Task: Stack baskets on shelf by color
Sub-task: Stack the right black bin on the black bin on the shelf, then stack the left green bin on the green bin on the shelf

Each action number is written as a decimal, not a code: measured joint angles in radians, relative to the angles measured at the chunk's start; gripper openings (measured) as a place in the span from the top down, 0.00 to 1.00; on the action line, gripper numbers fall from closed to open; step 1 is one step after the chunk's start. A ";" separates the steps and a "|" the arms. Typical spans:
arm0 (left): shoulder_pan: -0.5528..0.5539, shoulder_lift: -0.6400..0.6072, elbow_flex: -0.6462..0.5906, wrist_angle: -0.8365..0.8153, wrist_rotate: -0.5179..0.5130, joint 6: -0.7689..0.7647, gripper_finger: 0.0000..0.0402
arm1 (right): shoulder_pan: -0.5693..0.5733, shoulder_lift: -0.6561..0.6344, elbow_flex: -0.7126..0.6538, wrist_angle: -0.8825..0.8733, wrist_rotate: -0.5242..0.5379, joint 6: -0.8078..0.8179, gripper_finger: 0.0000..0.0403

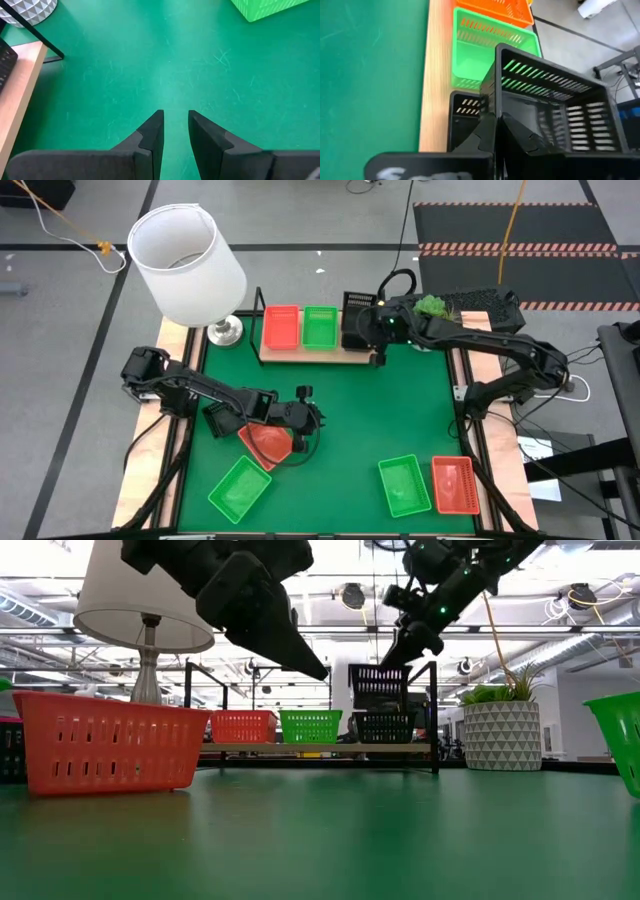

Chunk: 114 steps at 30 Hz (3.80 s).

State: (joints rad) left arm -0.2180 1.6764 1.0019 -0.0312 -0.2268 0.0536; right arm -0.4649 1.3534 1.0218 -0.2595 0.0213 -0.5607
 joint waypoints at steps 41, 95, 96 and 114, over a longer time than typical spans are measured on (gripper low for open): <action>0.000 0.000 0.000 -0.001 0.000 -0.006 0.78 | -0.020 0.039 0.000 -0.060 -0.025 -0.005 0.96; -0.035 -0.044 -0.001 -0.124 0.046 -0.034 0.78 | 0.455 -0.233 -0.001 -0.186 0.123 0.484 0.60; -0.041 -0.064 0.000 -0.157 0.047 -0.036 0.78 | 0.481 -0.233 -0.001 -0.194 0.139 0.496 0.60; -0.265 -0.312 0.000 -0.555 -0.105 -0.436 0.78 | 0.697 -0.232 -0.001 -0.238 0.216 0.496 0.60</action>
State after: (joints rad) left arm -0.4827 1.3640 1.0017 -0.5862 -0.3314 -0.3822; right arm 0.2321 1.1214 1.0210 -0.4976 0.2372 -0.0646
